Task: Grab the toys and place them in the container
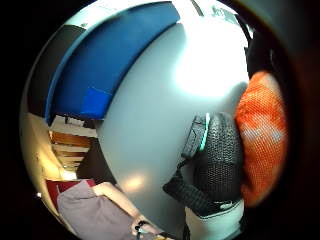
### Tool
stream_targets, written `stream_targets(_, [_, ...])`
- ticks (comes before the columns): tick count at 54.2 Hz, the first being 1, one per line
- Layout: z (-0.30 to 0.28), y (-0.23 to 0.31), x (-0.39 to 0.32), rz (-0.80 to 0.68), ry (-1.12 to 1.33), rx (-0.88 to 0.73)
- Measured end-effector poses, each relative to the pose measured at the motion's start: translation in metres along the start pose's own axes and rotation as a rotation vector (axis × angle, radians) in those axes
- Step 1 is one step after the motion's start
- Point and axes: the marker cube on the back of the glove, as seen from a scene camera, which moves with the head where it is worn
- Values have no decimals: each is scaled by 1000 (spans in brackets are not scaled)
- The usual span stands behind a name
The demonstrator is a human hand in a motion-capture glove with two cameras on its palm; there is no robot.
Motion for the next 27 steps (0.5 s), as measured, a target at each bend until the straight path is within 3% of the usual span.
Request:
stream_targets(7, [-8,-19,2,247,-204,3])
stream_targets(17, [-15,-26,16,266,-314,-207])
stream_targets(27, [-59,-30,27,300,-338,-206])
